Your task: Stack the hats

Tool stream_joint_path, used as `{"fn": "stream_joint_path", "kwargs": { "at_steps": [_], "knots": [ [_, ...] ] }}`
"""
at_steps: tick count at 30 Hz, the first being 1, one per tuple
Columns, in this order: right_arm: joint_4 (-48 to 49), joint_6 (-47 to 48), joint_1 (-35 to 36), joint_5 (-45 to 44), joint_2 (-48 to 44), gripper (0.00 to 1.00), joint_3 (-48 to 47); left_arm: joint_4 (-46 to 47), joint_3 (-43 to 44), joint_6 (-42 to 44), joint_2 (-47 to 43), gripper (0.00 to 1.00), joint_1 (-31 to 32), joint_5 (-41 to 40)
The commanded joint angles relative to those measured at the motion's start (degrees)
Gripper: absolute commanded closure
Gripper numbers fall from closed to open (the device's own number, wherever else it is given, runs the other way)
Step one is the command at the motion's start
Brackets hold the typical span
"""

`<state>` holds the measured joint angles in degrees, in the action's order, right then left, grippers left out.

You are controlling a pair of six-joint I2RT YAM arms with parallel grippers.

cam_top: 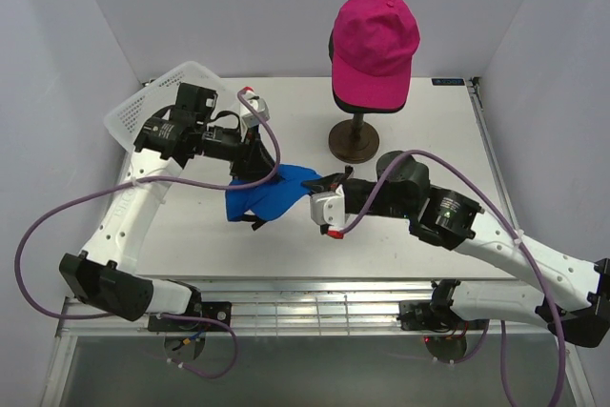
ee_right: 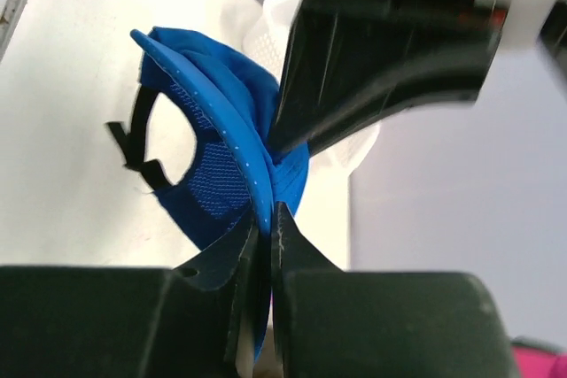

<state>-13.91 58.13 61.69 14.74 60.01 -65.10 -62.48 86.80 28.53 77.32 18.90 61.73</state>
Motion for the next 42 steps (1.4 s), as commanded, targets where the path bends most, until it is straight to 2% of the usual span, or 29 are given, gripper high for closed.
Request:
{"fn": "stream_joint_path", "kwargs": {
  "at_steps": [1, 2, 3, 5, 6, 9, 11, 12, 14, 15, 16, 17, 18, 20, 21, 22, 24, 26, 27, 28, 32, 33, 39, 42],
  "knots": [
    [2.1, -14.7, 0.4, -11.3, -1.2, 0.92, 0.9, 6.5, 3.2, -5.1, -2.4, 0.56, -0.3, -5.9],
    [2.0, -16.5, 0.4, -12.9, -1.0, 0.92, 0.9, 7.4, 3.2, -7.3, -3.0, 0.5, -0.3, -10.4],
    [1.5, -18.1, 0.4, -14.4, -0.8, 0.92, 0.8, 8.3, 3.5, -8.7, -3.7, 0.37, -0.3, -13.5],
    [0.5, -23.7, 0.4, -20.5, -0.3, 0.92, 0.4, 11.1, 4.4, -11.6, -4.4, 0.3, -0.3, -21.6],
    [-0.1, -25.7, 0.3, -22.3, 0.5, 0.92, 0.2, 11.5, 6.2, -13.3, -4.6, 0.24, -0.3, -30.6],
    [-3.7, -35.0, 0.1, -29.0, 4.0, 0.92, -2.7, 12.9, 9.2, -14.0, -5.8, 0.21, -0.3, -45.7],
    [-7.6, -40.7, -1.0, -33.4, 8.2, 0.92, -7.0, 13.4, 12.3, -13.7, -6.9, 0.18, -0.4, -49.7],
    [-9.2, -46.6, -1.7, -34.2, 9.8, 0.92, -8.7, 13.4, 13.4, -13.4, -7.3, 0.18, -0.4, -51.7],
    [-12.4, -53.2, -5.1, -34.5, 14.0, 0.92, -13.8, 12.9, 15.6, -12.0, -8.5, 0.18, -0.4, -52.5],
    [-14.8, -59.8, -6.3, -34.2, 15.0, 0.92, -15.2, 12.6, 15.7, -11.2, -8.9, 0.18, -0.4, -52.8],
    [-15.1, -62.1, -8.8, -31.7, 15.8, 0.92, -16.2, 11.9, 15.0, -9.7, -9.4, 0.2, -0.4, -53.1],
    [-14.7, -63.6, -9.4, -31.2, 16.7, 0.92, -17.6, 11.5, 14.1, -8.9, -10.4, 0.34, -0.4, -53.0],
    [-13.3, -64.9, -9.7, -31.4, 17.0, 0.92, -18.3, 11.0, 13.0, -8.1, -11.0, 0.44, -0.4, -52.3],
    [-11.6, -66.6, -9.7, -32.0, 17.3, 0.92, -19.9, 7.9, 9.6, -5.3, -13.0, 0.64, -0.4, -45.2],
    [-9.8, -67.0, -9.7, -32.3, 17.4, 0.92, -21.6, 4.0, 8.5, -3.6, -13.5, 0.67, -0.4, -40.8],
    [-9.1, -67.8, -9.7, -32.7, 17.5, 0.92, -22.5, 1.9, 7.3, -1.6, -14.1, 0.67, -0.4, -30.1],
    [-7.7, -67.8, -9.7, -32.2, 18.0, 0.92, -25.1, -3.1, 2.9, 5.0, -15.6, 0.65, -0.4, -19.0],
    [-6.3, -68.1, -9.7, -29.6, 18.5, 0.92, -26.6, -1.8, -0.7, 4.5, -16.1, 0.6, -0.2, -9.1],
    [-6.0, -68.7, -9.7, -28.6, 18.5, 0.92, -27.6, 2.8, -3.8, 2.3, -15.2, 0.58, -0.2, -8.0],
    [-5.1, -69.5, -9.7, -27.6, 18.5, 0.92, -27.8, 5.4, -5.0, -0.1, -14.4, 0.58, -0.1, -7.8],
    [-1.3, -73.7, -9.7, -26.2, 16.4, 0.92, -26.5, 22.5, -9.2, -14.1, -10.4, 0.6, 1.3, -20.3],
    [-0.9, -75.0, -9.7, -26.1, 16.1, 0.92, -26.3, 27.4, -9.4, -17.9, -9.7, 0.6, 1.5, -25.5],
    [2.6, -81.3, -8.5, -23.6, 15.1, 0.92, -23.1, 40.2, -8.6, -33.1, -3.9, 0.59, 3.5, -30.7],
    [4.2, -82.5, -6.2, -25.6, 14.8, 0.92, -22.8, 45.2, -12.5, -37.5, -2.3, 0.59, 4.5, -37.0]
  ]
}}
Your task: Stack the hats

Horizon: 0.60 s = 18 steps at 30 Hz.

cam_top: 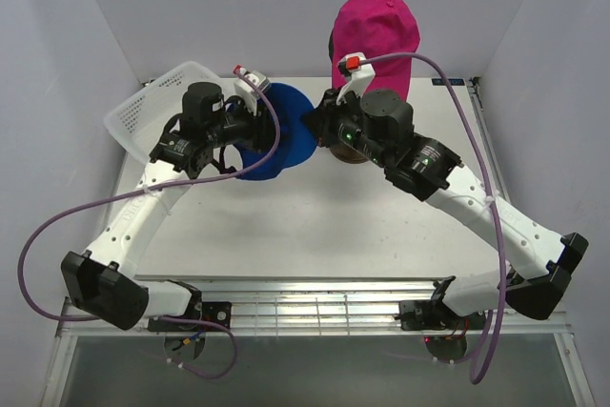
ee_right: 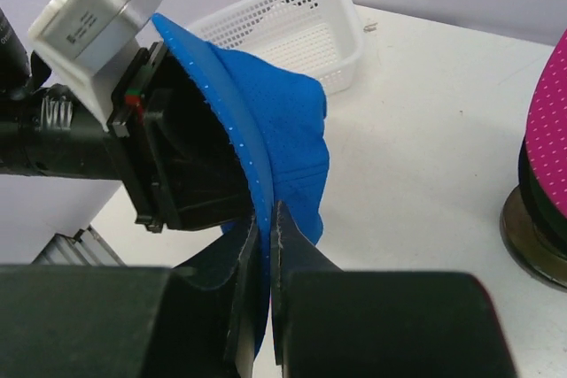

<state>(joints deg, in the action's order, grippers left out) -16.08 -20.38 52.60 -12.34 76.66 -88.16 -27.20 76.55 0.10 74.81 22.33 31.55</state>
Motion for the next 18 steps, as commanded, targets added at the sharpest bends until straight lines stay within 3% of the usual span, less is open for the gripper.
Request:
{"fn": "stream_joint_path", "kwargs": {
  "at_steps": [1, 6, 11, 15, 18],
  "knots": [
    [6.7, -4.8, 4.0, 0.0, -2.0, 0.92, 0.2, 11.0, -4.4, -11.1, 0.5, 0.59, 1.0, -11.2],
    [9.2, -7.1, 5.9, -2.9, -2.6, 0.92, 1.7, 15.1, -5.7, -18.5, 3.3, 0.43, 1.1, -13.2],
    [8.4, -3.2, 5.9, -5.7, -0.6, 0.92, -1.7, 12.0, -4.0, -18.0, 1.7, 0.38, 1.1, -12.0],
    [5.5, 13.8, 5.4, -9.6, 2.5, 0.92, -10.6, 2.3, -2.4, -10.9, -3.9, 0.34, 1.1, -9.2],
    [8.6, 24.5, 3.7, -6.7, 4.3, 0.92, -14.5, -6.3, 1.2, -2.9, -7.4, 0.33, 1.1, -10.3]
  ]
}}
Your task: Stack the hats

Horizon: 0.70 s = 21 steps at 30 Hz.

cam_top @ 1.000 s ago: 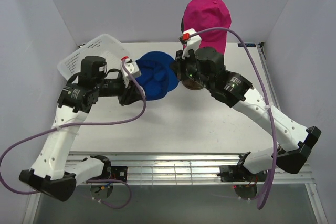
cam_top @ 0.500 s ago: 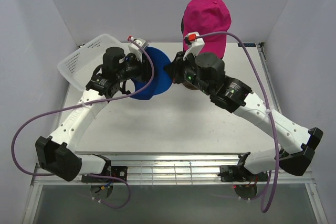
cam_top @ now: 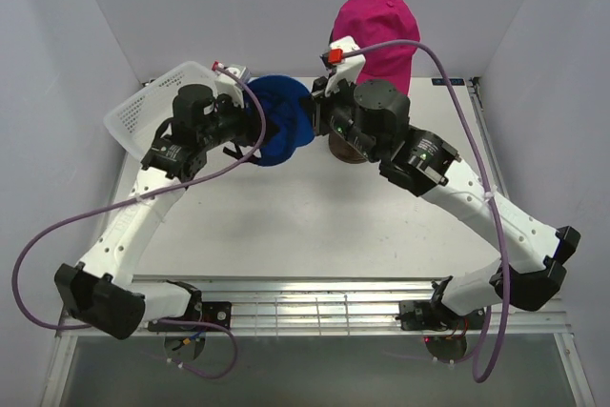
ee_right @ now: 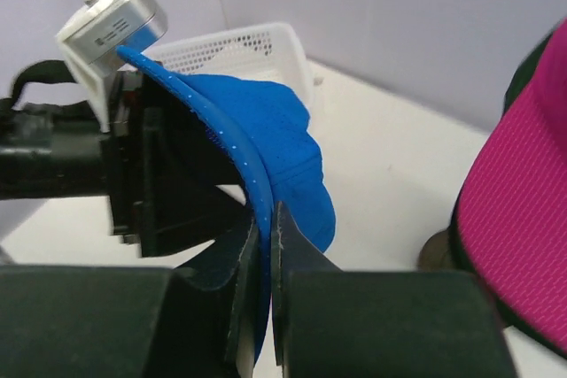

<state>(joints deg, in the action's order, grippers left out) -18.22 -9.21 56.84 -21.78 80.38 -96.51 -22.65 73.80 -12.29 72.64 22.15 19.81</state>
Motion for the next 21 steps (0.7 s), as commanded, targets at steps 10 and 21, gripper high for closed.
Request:
{"fn": "stream_joint_path", "kwargs": {
  "at_steps": [10, 21],
  "knots": [
    [30.3, 50.5, -8.7, 15.2, 9.1, 0.92, -12.0, -31.0, 18.6, 27.5, -10.1, 0.3, 1.2, -9.2],
    [47.8, 70.5, -23.0, 27.2, 28.5, 0.92, -34.3, -33.5, 19.0, 28.9, -5.9, 0.29, 1.2, -10.8]
  ]
}}
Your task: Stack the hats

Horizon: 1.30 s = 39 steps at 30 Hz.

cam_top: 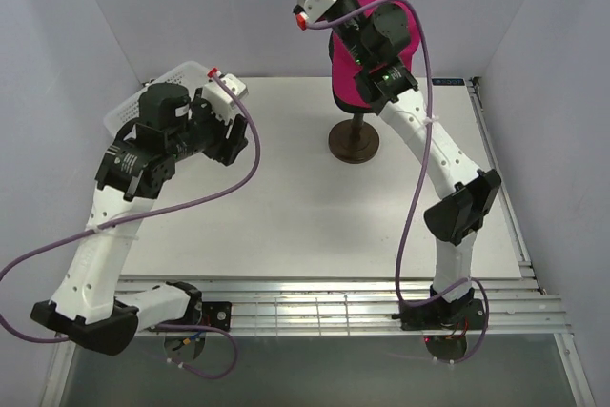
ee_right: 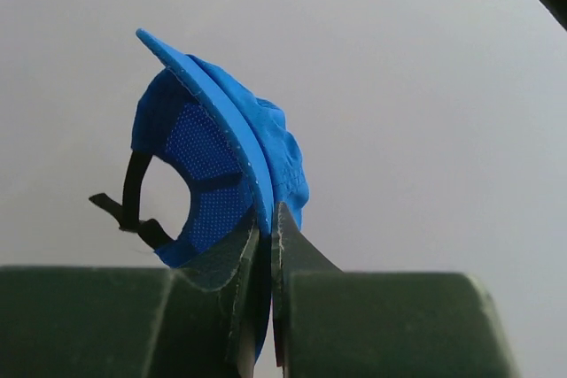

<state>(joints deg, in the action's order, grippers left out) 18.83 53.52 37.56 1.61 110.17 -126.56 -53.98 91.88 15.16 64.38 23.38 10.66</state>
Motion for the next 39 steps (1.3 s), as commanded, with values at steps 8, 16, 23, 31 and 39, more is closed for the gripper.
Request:
{"fn": "stream_joint_path", "kwargs": {
  "at_steps": [8, 16, 23, 31, 39],
  "knots": [
    [4.3, 16.6, -11.1, 9.0, -7.7, 0.92, 0.3, -2.8, 7.5, 1.2, 10.8, 0.3, -0.1, 0.6],
    [-8.4, 22.5, -12.9, 14.2, -21.3, 0.92, 18.0, -2.5, 8.0, 0.6, 12.7, 0.3, 0.0, 2.0],
    [-6.7, 25.0, -13.0, 13.6, -30.3, 0.92, 31.7, -2.8, 8.1, 0.5, 12.6, 0.3, -0.3, 3.1],
    [-9.1, 28.6, -12.8, 13.1, -35.0, 0.92, 40.1, -2.8, 7.4, 0.7, 12.6, 0.3, -0.4, 4.1],
    [-6.4, 30.0, -12.8, 10.6, -41.3, 0.92, 49.1, -2.8, 7.0, 0.8, 13.4, 0.3, -0.5, 4.5]
  ]
}}
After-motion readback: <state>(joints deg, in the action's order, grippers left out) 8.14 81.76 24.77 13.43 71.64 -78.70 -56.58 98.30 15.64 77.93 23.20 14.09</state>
